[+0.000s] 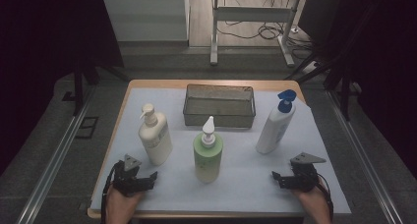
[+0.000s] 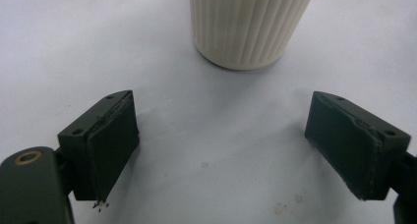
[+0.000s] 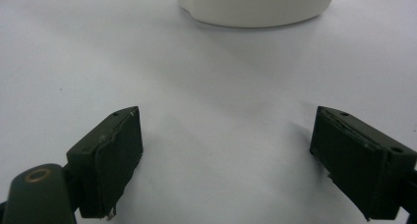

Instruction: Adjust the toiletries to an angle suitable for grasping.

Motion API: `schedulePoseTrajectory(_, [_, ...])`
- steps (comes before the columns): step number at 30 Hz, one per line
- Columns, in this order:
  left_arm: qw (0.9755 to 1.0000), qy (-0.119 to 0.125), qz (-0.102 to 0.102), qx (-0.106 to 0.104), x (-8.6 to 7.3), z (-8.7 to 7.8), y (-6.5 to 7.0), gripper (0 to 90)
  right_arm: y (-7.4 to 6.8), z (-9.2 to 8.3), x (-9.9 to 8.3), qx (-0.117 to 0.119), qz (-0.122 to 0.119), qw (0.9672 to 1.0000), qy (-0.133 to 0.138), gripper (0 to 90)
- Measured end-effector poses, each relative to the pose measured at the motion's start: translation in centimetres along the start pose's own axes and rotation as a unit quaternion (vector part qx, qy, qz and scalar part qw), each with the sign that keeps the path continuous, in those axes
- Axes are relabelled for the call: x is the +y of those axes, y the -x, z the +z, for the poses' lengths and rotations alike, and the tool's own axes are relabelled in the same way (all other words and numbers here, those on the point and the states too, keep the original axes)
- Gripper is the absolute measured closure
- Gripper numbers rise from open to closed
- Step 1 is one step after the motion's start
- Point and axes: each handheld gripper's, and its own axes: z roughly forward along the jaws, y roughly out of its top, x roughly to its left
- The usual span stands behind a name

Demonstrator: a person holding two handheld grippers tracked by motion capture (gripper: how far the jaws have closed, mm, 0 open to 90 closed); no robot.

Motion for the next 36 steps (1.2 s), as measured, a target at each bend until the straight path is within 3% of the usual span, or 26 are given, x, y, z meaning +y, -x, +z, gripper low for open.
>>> schedulePoseTrajectory(36, [1.0000, 0.002, -0.001, 0.000, -0.05, 0.00, 0.00, 12.3, 0.29, -0.27, 0.38, 0.006, 0.008, 0.9999, -0.009, 16.2])
